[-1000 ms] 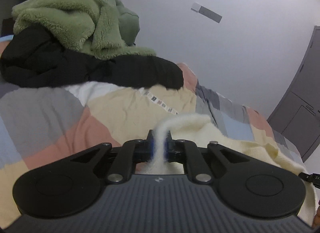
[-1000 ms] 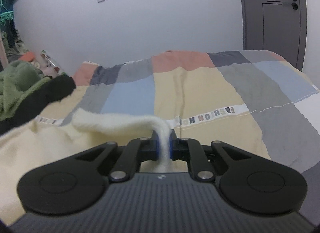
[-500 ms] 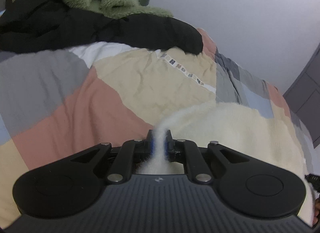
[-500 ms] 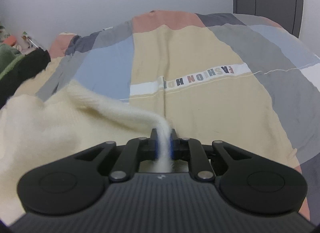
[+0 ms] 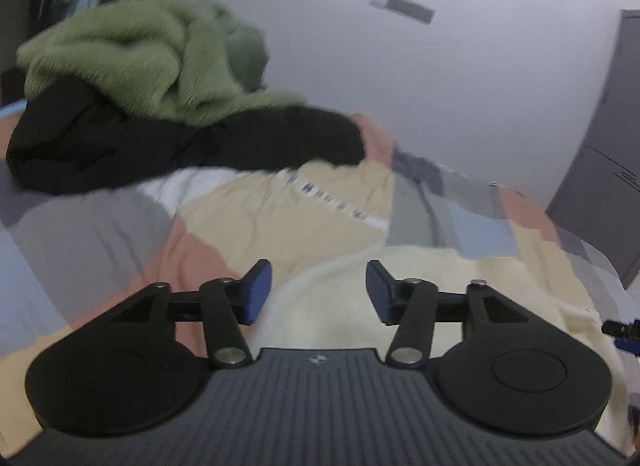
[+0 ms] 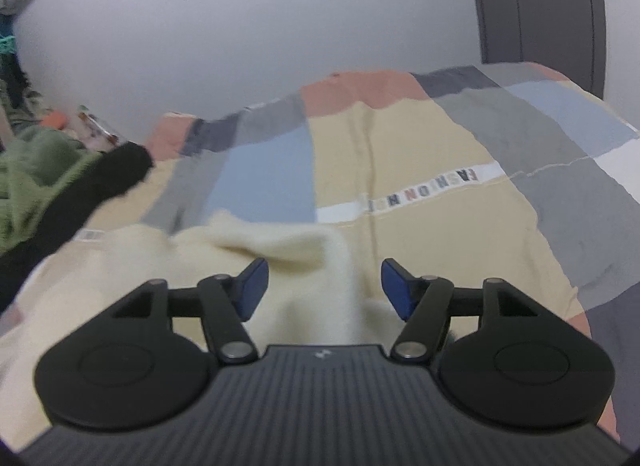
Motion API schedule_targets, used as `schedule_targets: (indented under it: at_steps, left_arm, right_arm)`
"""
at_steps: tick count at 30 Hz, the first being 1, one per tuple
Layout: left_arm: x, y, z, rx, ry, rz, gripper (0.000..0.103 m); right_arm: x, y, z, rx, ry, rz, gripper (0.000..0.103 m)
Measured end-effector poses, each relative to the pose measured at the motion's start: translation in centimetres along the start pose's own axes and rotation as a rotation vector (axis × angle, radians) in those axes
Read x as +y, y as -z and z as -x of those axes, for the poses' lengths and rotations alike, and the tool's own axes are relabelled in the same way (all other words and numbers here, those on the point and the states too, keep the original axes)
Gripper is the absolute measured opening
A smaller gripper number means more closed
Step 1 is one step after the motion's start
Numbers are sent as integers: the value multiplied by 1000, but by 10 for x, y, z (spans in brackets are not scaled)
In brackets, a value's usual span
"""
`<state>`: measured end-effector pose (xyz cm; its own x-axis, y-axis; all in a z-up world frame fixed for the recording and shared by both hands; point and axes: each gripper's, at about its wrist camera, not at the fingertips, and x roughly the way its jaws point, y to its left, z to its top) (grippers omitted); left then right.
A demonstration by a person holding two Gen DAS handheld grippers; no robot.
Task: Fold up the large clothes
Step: 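Open both tools and reposition them over the sweater body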
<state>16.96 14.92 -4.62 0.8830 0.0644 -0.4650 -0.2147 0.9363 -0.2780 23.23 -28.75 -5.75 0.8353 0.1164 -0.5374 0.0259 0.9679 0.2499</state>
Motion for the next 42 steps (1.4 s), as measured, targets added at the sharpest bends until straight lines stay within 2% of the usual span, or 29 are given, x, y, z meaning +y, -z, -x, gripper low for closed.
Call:
schedule_targets:
  at_steps: [3,6,11,14,17,21,24,25,27,29,36,38,42]
  left_arm:
    - [-16,5,13,9,59,-24,65]
    - [-31,16,19,39,82,-66,71]
    - [-44,32,18,109,119,-78,73]
    - [-48,36,16,127,105,-100,78]
    - [-47,38,13,136,96,-105,82]
    - [-44,38,8,150,94,-95,84]
    - [-42,38,7,150,93,-90,85]
    - [-42,38,6,150,94,-93,85]
    - [-43,38,5,152,91,-103,86]
    - [-44,38,4,151,92,-104,86]
    - [-42,39,2,153,117,-85,86]
    - [-41,40,-2,160,119,-89,86]
    - [-42,44,-9,180,117,-106,86]
  right_arm:
    - [15,1,21,-23,-63,24,64]
    - [34,6,34,-34,-138,81,64]
    - [67,19,17,55,-252,167,64]
    - [87,22,-8,92,-242,221,64]
    - [90,17,-40,144,-224,185,64]
    - [94,25,-76,233,-192,184,66]
    - [100,29,-86,272,-182,222,66]
    - [102,29,-86,273,-180,231,62]
    - [106,29,-85,265,-186,256,44]
    - [110,29,-81,247,-188,279,12]
    - [116,1,-67,91,-185,259,9]
    - [116,0,-77,88,-170,247,9]
    - [113,21,-107,149,-144,266,10]
